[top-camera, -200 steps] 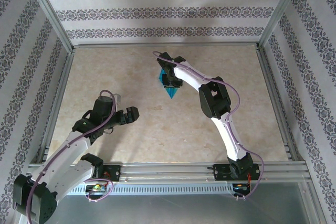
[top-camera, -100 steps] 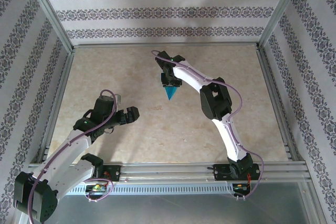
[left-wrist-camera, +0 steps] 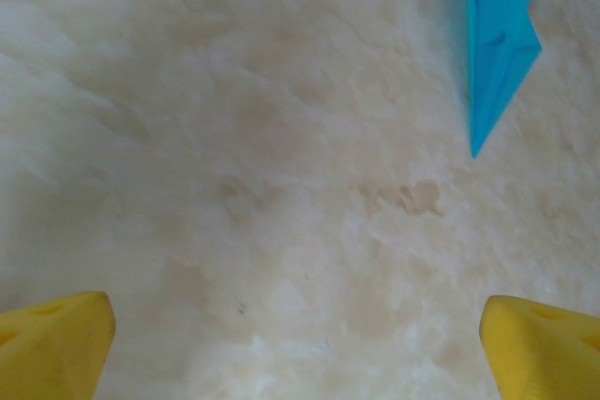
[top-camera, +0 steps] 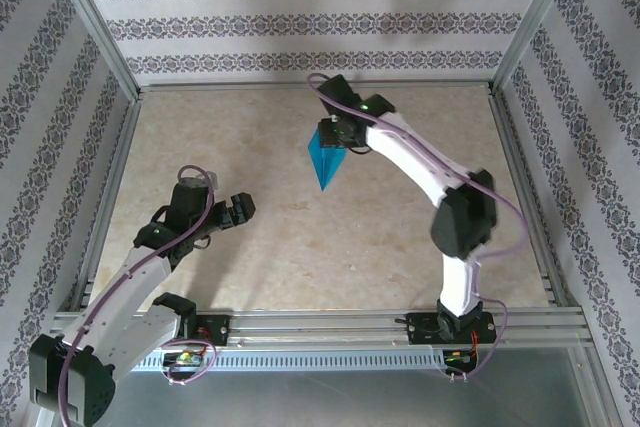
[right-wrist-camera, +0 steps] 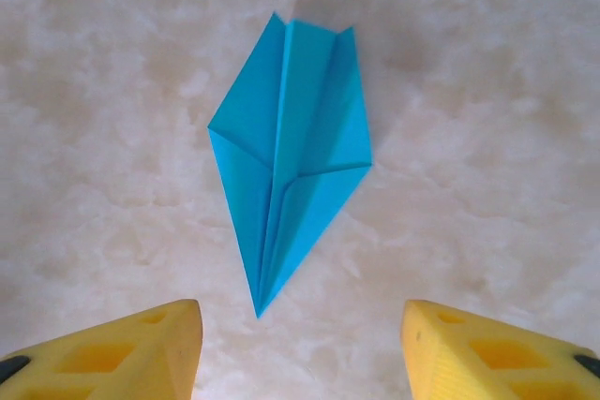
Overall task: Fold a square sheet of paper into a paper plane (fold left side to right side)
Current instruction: Place the paper plane at the top-center of the table, then reset both arms
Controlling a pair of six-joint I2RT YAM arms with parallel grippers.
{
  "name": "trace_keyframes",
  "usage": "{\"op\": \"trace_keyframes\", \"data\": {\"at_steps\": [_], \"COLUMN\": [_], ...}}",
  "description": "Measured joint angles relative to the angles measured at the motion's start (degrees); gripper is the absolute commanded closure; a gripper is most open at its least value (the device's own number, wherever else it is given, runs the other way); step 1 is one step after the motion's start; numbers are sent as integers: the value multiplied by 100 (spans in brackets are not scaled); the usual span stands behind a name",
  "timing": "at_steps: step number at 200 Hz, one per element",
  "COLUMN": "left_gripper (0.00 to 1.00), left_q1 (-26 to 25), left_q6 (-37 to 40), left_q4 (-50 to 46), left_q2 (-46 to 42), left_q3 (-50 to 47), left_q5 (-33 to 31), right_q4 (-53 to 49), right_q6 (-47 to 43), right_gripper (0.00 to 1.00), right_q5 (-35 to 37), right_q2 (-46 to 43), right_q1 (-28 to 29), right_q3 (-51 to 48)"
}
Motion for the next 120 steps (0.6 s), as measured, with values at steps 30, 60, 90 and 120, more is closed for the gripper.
{"op": "trace_keyframes", "data": {"at_steps": [30, 60, 90, 120], "left_gripper": [0, 0, 0, 0], "left_q1": [389, 544, 632, 872], "left_q6": [251, 651, 1174, 1676], "left_q4": [131, 688, 1471, 2122], "left_q2": [-4, -4, 20, 358], "left_q3": [114, 37, -304, -442], "left_q5": [-389, -975, -1685, -2033], "right_q4": [706, 1506, 2389, 3832], "right_q6": [-350, -702, -1075, -1464], "right_gripper": [25, 3, 2, 2], "right_q5": [87, 282, 103, -393], "right_q2": [-1744, -3193, -4057, -4385], "right_q1": [-313, -988, -2031, -3073], "right_q3": [-1552, -3285, -4900, -6365]}}
